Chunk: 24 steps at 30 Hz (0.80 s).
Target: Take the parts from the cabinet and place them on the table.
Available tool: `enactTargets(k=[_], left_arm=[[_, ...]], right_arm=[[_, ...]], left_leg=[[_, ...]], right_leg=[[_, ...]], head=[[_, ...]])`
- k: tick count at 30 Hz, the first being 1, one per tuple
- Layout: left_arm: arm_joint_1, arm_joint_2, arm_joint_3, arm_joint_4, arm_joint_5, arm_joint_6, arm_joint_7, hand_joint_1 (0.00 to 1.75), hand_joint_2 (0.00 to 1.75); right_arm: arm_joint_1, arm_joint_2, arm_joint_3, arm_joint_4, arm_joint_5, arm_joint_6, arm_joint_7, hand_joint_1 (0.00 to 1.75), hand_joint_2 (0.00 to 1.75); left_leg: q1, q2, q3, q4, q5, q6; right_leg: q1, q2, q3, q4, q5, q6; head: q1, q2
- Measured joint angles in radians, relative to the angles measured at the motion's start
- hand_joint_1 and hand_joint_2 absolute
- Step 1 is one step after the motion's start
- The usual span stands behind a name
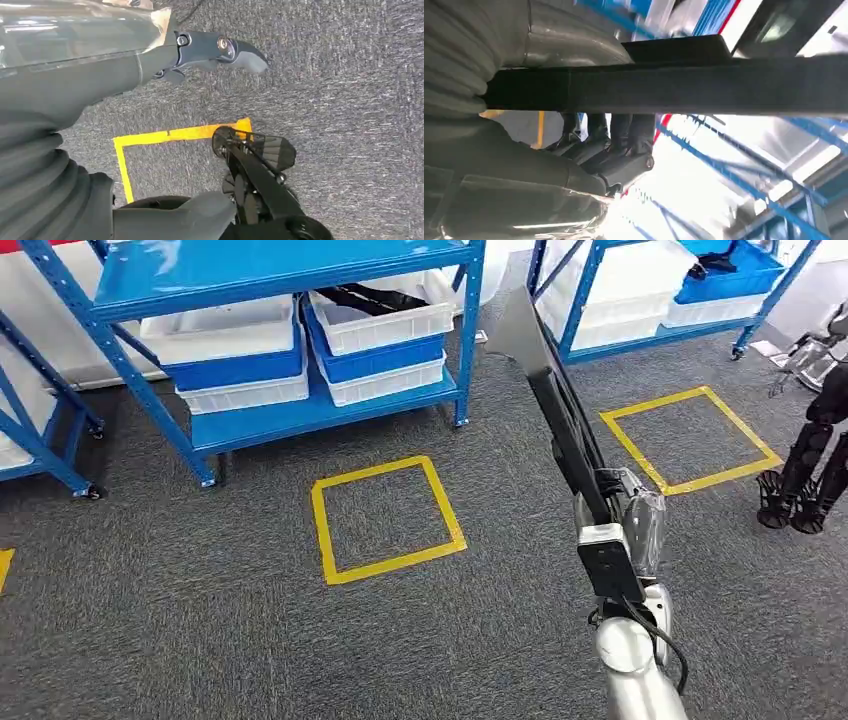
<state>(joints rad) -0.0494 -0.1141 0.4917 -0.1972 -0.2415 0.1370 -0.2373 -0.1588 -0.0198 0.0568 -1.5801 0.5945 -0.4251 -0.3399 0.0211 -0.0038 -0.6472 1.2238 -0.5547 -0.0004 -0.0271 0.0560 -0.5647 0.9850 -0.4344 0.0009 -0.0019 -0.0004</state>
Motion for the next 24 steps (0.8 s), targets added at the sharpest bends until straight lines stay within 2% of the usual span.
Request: enactTargets(k=[1, 2, 3, 5, 6, 7, 8, 9, 10, 11, 12, 13, 14, 15, 16, 17, 18, 19, 20, 22, 23, 24], left_arm=[[0.000, 0.000, 0.001, 0.000, -0.003, -0.001, 0.001, 0.00, 1.75], [-0.001, 0.000, 0.003, 0.000, -0.010, -0.003, 0.001, 0.00, 1.75], [0.000, 0.000, 0.005, 0.000, -0.014, -0.006, 0.003, 0.00, 1.75], [-0.001, 0.000, 0.006, 0.000, -0.029, -0.013, 0.005, 0.00, 1.75], [-0.001, 0.000, 0.006, 0.000, -0.037, -0.016, 0.005, 0.00, 1.75], [-0.002, -0.001, 0.006, 0.000, -0.043, -0.021, 0.003, 0.00, 1.75], [-0.004, -0.003, 0.006, 0.000, -0.047, -0.023, 0.002, 0.00, 1.75], [-0.005, -0.003, 0.006, 0.000, -0.054, -0.027, -0.002, 0.00, 1.75], [-0.005, -0.003, 0.006, 0.000, -0.055, -0.032, -0.007, 0.00, 1.75], [-0.005, -0.003, 0.006, 0.000, -0.056, -0.034, -0.013, 0.00, 1.75], [-0.004, -0.003, 0.006, 0.000, -0.058, -0.040, -0.019, 0.00, 1.75], [-0.005, -0.003, 0.006, 0.000, -0.058, -0.044, -0.026, 0.00, 1.75], [-0.006, -0.004, 0.007, 0.000, -0.058, -0.047, -0.033, 0.00, 1.75], [-0.006, -0.005, 0.008, 0.000, -0.057, -0.052, -0.037, 0.00, 1.75], [-0.007, -0.006, 0.011, 0.000, -0.055, -0.056, -0.042, 0.00, 1.75], [-0.009, -0.008, 0.014, 0.000, -0.055, -0.062, -0.046, 0.00, 1.75], [-0.012, -0.008, 0.016, 0.000, -0.055, -0.065, -0.048, 0.00, 1.75], [-0.013, -0.009, 0.017, 0.000, -0.055, -0.069, -0.048, 0.00, 1.75], [-0.015, -0.010, 0.017, 0.000, -0.055, -0.072, -0.049, 0.00, 1.75], [-0.022, -0.011, 0.018, 0.000, -0.055, -0.077, -0.046, 0.00, 1.75], [-0.023, -0.011, 0.020, -0.001, -0.055, -0.078, -0.045, 0.00, 1.75], [-0.023, -0.011, 0.023, -0.001, -0.055, -0.079, -0.045, 0.00, 1.75]], right_arm=[[0.000, -0.001, 0.000, -0.001, 0.077, -0.047, 0.017, 1.75, 1.75], [0.001, -0.003, 0.000, -0.006, 0.189, -0.107, 0.042, 1.75, 1.75], [0.001, -0.008, -0.002, -0.015, 0.291, -0.160, 0.061, 1.75, 1.75], [0.005, -0.018, -0.011, -0.052, 0.501, -0.231, 0.095, 1.75, 1.75], [0.013, -0.018, -0.027, -0.086, 0.617, -0.250, 0.095, 1.75, 1.75], [0.021, -0.018, -0.039, -0.109, 0.672, -0.254, 0.090, 1.75, 1.75], [0.029, -0.018, -0.064, -0.148, 0.744, -0.258, 0.082, 1.75, 1.75], [0.033, -0.017, -0.079, -0.182, 0.806, -0.262, 0.085, 1.75, 1.75], [0.035, -0.018, -0.086, -0.225, 0.871, -0.262, 0.098, 1.75, 1.75], [0.040, -0.027, -0.087, -0.257, 0.915, -0.262, 0.127, 1.75, 1.75], [0.046, -0.038, -0.086, -0.286, 0.948, -0.263, 0.141, 1.75, 1.75], [0.055, -0.047, -0.090, -0.304, 0.957, -0.265, 0.135, 1.75, 1.75], [0.060, -0.050, -0.101, -0.315, 0.964, -0.265, 0.114, 1.75, 1.75], [0.061, -0.049, -0.113, -0.320, 0.967, -0.265, 0.082, 1.75, 1.75], [0.059, -0.046, -0.132, -0.323, 0.968, -0.265, 0.027, 1.75, 1.75], [0.055, -0.039, -0.157, -0.324, 0.969, -0.265, -0.029, 1.75, 1.75], [0.049, -0.032, -0.184, -0.324, 0.969, -0.265, -0.086, 1.75, 1.75], [0.043, -0.023, -0.206, -0.324, 0.969, -0.265, -0.126, 1.75, 1.75], [0.042, -0.013, -0.231, -0.324, 0.970, -0.265, -0.145, 1.75, 1.75], [0.039, -0.010, -0.286, -0.319, 0.970, -0.265, -0.159, 1.75, 1.75], [0.038, -0.009, -0.308, -0.317, 0.970, -0.265, -0.157, 1.75, 1.75], [0.035, -0.007, -0.326, -0.316, 0.970, -0.266, -0.154, 1.75, 1.75]], left_leg=[[0.005, -0.011, 0.047, -0.087, 0.044, -0.002], [0.012, -0.043, 0.090, -0.167, 0.076, -0.002], [0.014, -0.095, 0.108, -0.206, 0.067, -0.005], [0.007, -0.073, 0.101, -0.209, 0.067, 0.000], [-0.001, -0.061, 0.100, -0.208, 0.068, 0.011], [-0.003, -0.047, 0.101, -0.214, 0.076, 0.021], [0.004, -0.028, 0.101, -0.226, 0.087, 0.037], [-0.001, -0.019, 0.099, -0.227, 0.089, 0.044], [-0.004, -0.003, 0.096, -0.227, 0.090, 0.054], [-0.007, 0.012, 0.094, -0.227, 0.090, 0.055], [-0.009, 0.027, 0.091, -0.227, 0.091, 0.055], [-0.011, 0.041, 0.090, -0.227, 0.091, 0.056], [-0.012, 0.055, 0.089, -0.227, 0.091, 0.056], [-0.012, 0.068, 0.089, -0.226, 0.091, 0.055], [-0.013, 0.085, 0.090, -0.226, 0.091, 0.055], [-0.014, 0.096, 0.091, -0.226, 0.091, 0.053], [-0.020, 0.108, 0.094, -0.225, 0.090, 0.051], [-0.027, 0.119, 0.092, -0.223, 0.087, 0.042], [-0.027, 0.129, 0.093, -0.223, 0.090, 0.037], [-0.026, 0.151, 0.098, -0.223, 0.088, 0.030], [-0.019, 0.130, 0.093, -0.216, 0.081, 0.017], [-0.017, 0.069, 0.085, -0.191, 0.059, 0.009]], right_leg=[[-0.003, 0.013, 0.000, 0.003, 0.001, 0.002], [-0.004, 0.023, -0.001, 0.006, 0.002, 0.004], [0.003, 0.032, -0.009, 0.010, 0.003, 0.009], [0.000, 0.055, -0.028, 0.011, 0.013, 0.029], [-0.003, 0.067, -0.031, 0.006, 0.019, 0.038], [-0.001, 0.080, -0.038, 0.001, 0.024, 0.048], [0.000, 0.051, -0.047, 0.018, 0.017, 0.049], [0.007, 0.003, -0.067, 0.052, -0.007, 0.042], [0.004, -0.024, -0.100, 0.123, -0.046, 0.031], [0.004, -0.035, -0.137, 0.209, -0.084, 0.025], [0.004, -0.040, -0.171, 0.287, -0.112, 0.023], [0.005, -0.041, -0.184, 0.327, -0.121, 0.029], [0.005, -0.042, -0.171, 0.316, -0.115, 0.035], [0.005, -0.045, -0.136, 0.265, -0.096, 0.043], [0.005, -0.056, -0.078, 0.171, -0.066, 0.051], [0.005, -0.085, -0.022, 0.080, -0.044, 0.054], [0.011, -0.150, 0.021, 0.012, -0.041, 0.046], [0.025, -0.145, 0.027, 0.003, -0.036, 0.037], [0.026, -0.129, 0.018, 0.004, -0.034, 0.031], [0.026, -0.105, 0.005, 0.004, -0.031, 0.024], [-0.001, -0.093, 0.019, -0.001, -0.024, 0.014], [0.001, -0.084, 0.015, -0.001, -0.023, 0.012]], head=[[0.000, 0.000], [-0.001, 0.000], [0.000, 0.000], [0.003, 0.000], [0.001, 0.000], [0.001, 0.000], [0.003, 0.000], [0.003, 0.000], [0.013, 0.000], [0.014, 0.000], [0.012, 0.000], [0.018, 0.000], [0.017, 0.000], [0.018, 0.000], [0.017, 0.000], [0.018, 0.000], [0.019, 0.000], [0.018, 0.000], [0.014, 0.000], [0.015, 0.000], [0.015, 0.000], [0.011, 0.000]])
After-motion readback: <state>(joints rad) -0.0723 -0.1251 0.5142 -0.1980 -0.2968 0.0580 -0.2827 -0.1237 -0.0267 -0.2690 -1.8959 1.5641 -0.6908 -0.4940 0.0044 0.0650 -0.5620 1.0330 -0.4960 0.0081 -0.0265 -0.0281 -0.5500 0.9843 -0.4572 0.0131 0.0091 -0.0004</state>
